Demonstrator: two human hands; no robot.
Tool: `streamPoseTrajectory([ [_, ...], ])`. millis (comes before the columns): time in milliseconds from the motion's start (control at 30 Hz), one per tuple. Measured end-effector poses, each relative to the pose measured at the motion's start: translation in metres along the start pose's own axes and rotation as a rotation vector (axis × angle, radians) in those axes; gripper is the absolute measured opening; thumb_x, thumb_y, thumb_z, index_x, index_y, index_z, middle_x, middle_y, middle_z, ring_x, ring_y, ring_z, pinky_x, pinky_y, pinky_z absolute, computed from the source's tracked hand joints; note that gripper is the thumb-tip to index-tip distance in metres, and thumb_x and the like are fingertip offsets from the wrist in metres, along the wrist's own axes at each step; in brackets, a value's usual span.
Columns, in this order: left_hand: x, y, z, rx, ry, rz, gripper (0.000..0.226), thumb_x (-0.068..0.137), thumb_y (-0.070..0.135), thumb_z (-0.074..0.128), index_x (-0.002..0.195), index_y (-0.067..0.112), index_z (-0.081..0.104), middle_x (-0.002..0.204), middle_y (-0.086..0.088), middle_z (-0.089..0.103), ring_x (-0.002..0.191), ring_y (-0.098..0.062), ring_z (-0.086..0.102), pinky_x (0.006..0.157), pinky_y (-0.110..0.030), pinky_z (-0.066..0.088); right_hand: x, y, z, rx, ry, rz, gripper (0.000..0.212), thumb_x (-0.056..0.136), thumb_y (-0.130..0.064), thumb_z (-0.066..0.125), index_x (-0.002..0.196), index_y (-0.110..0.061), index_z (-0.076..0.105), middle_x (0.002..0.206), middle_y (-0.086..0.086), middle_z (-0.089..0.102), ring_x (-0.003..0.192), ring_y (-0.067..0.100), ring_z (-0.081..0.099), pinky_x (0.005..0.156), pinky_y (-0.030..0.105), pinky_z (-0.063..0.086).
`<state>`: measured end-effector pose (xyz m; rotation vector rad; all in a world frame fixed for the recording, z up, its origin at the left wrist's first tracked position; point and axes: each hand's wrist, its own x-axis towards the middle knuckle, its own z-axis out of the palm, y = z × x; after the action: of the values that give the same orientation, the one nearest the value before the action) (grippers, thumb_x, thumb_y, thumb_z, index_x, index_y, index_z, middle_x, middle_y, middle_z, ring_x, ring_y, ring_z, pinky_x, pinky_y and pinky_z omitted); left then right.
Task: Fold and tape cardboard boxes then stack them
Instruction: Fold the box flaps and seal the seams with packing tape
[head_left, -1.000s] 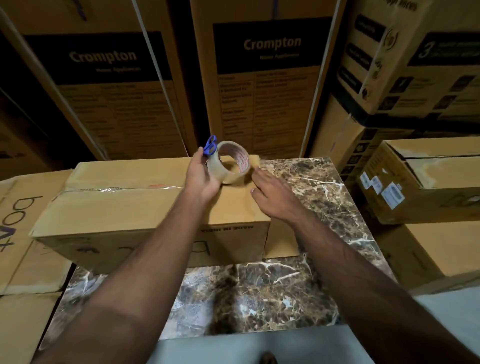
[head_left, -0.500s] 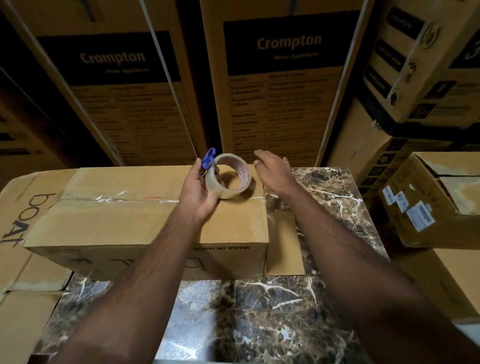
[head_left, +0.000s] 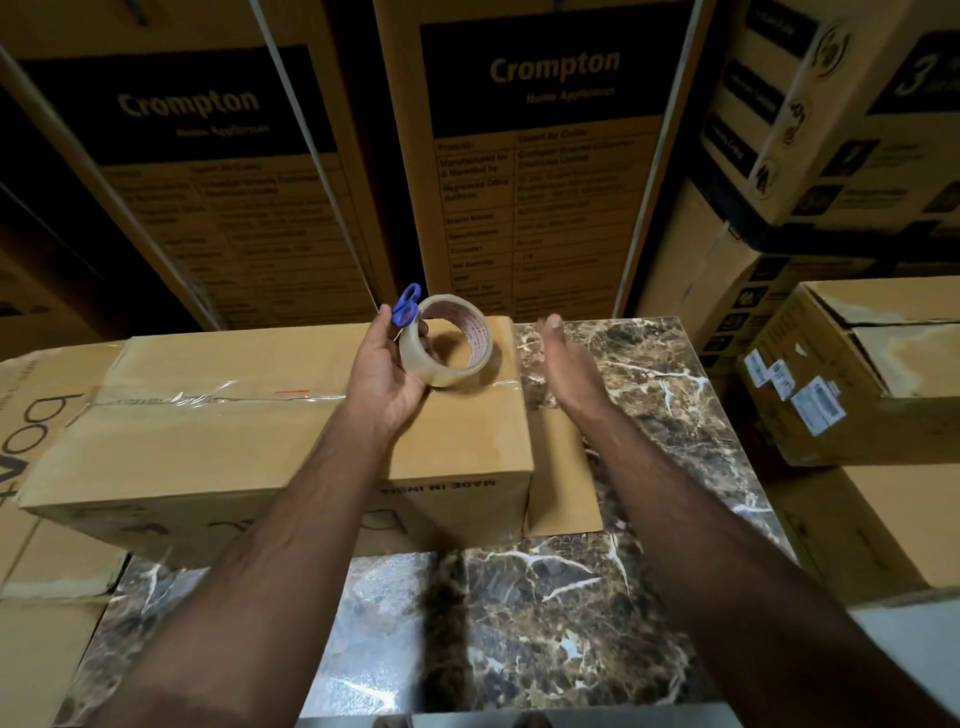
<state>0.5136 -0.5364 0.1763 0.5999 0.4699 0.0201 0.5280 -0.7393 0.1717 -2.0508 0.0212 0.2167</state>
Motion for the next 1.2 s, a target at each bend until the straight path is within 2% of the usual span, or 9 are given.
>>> streamPoseTrajectory([
  [167, -0.005, -0.001, 0.0, 0.0, 0.021, 0.006, 0.047, 0.098, 0.039, 0.058, 0.135, 0.01, 0.057, 0.075, -0.005, 0.063, 0.061, -0.013, 0.057, 0.059, -0.029, 0.051, 0.01, -0.026, 0.025, -0.006, -0.122, -0.212, 0.06, 0.109, -0.047, 0.014, 0.161, -0.018, 0.003, 0.169, -0.002, -0.011, 0.154, 0.016, -0.008, 0.122, 0.039, -0.002],
  [333, -0.017, 0.0, 0.017, -0.049, -0.018, 0.023, 0.032, 0.103, 0.031, 0.053, 0.11, 0.001, 0.062, 0.068, -0.011, 0.068, 0.055, -0.017, 0.067, 0.051, -0.028, 0.055, 0.01, -0.014, 0.034, 0.191, -0.145, -0.137, 0.063, 0.107, -0.051, 0.009, 0.161, -0.022, -0.004, 0.169, -0.004, -0.012, 0.154, 0.013, -0.003, 0.122, 0.034, 0.002],
  [500, -0.021, -0.001, 0.01, -0.031, -0.007, 0.027, 0.039, 0.1, 0.031, 0.058, 0.127, 0.003, 0.059, 0.075, -0.011, 0.065, 0.063, -0.017, 0.063, 0.057, -0.031, 0.057, 0.017, 0.041, 0.043, 0.22, -0.181, 0.009, 0.133, 0.06, -0.106, 0.015, 0.162, -0.021, 0.011, 0.169, 0.005, 0.012, 0.155, 0.022, 0.014, 0.126, 0.052, 0.013],
  [633, -0.025, 0.006, 0.013, -0.038, -0.018, 0.056, 0.033, 0.102, 0.03, 0.056, 0.121, 0.003, 0.06, 0.073, -0.012, 0.066, 0.059, -0.018, 0.065, 0.053, -0.03, 0.056, -0.035, -0.012, 0.039, 0.389, -0.092, -0.037, 0.089, 0.09, -0.082, 0.016, 0.161, -0.032, -0.002, 0.169, -0.007, -0.005, 0.152, 0.011, 0.001, 0.122, 0.045, -0.003],
  [700, -0.024, 0.005, 0.009, -0.037, -0.008, 0.052, 0.04, 0.101, 0.029, 0.056, 0.132, 0.004, 0.057, 0.076, -0.011, 0.066, 0.062, -0.018, 0.065, 0.056, -0.03, 0.056, -0.047, -0.001, 0.048, 0.352, -0.114, -0.054, 0.067, 0.105, -0.059, 0.016, 0.161, -0.03, -0.004, 0.169, -0.005, -0.006, 0.151, 0.012, 0.002, 0.115, 0.035, 0.003],
  [833, -0.035, -0.006, 0.017, -0.027, -0.019, 0.071, 0.039, 0.101, 0.03, 0.057, 0.132, 0.006, 0.058, 0.082, -0.011, 0.07, 0.071, -0.019, 0.067, 0.064, -0.035, 0.058, -0.054, 0.041, 0.037, 0.29, -0.062, 0.02, 0.094, 0.083, -0.089, 0.019, 0.16, -0.037, 0.008, 0.169, 0.003, 0.012, 0.153, 0.027, 0.02, 0.123, 0.056, 0.015],
  [933, -0.039, -0.004, 0.016, -0.036, -0.04, 0.119, 0.036, 0.101, 0.032, 0.056, 0.128, 0.009, 0.061, 0.086, -0.009, 0.071, 0.081, -0.02, 0.067, 0.074, -0.039, 0.058, -0.079, 0.028, 0.032, 0.404, 0.099, -0.143, 0.109, 0.076, -0.094, 0.02, 0.16, -0.025, 0.021, 0.166, 0.001, 0.023, 0.149, 0.016, 0.029, 0.119, 0.038, 0.026],
  [1067, -0.04, -0.012, 0.008, -0.083, -0.06, 0.094, 0.037, 0.102, 0.036, 0.052, 0.126, 0.009, 0.061, 0.099, -0.013, 0.07, 0.104, -0.026, 0.064, 0.105, -0.051, 0.046, -0.09, 0.041, 0.049, 0.11, 0.098, -0.486, 0.085, 0.096, -0.075, 0.019, 0.149, -0.014, 0.046, 0.163, 0.003, 0.031, 0.152, 0.015, 0.021, 0.123, 0.048, 0.025],
  [1200, -0.051, -0.019, 0.002, -0.096, -0.108, 0.082, 0.034, 0.104, 0.037, 0.046, 0.116, 0.008, 0.061, 0.1, -0.015, 0.071, 0.11, -0.029, 0.063, 0.108, -0.052, 0.043, -0.077, 0.059, 0.043, -0.013, 0.174, -0.61, 0.082, 0.101, -0.066, 0.021, 0.141, -0.003, 0.055, 0.152, 0.015, 0.047, 0.146, 0.029, 0.037, 0.115, 0.056, 0.036],
])
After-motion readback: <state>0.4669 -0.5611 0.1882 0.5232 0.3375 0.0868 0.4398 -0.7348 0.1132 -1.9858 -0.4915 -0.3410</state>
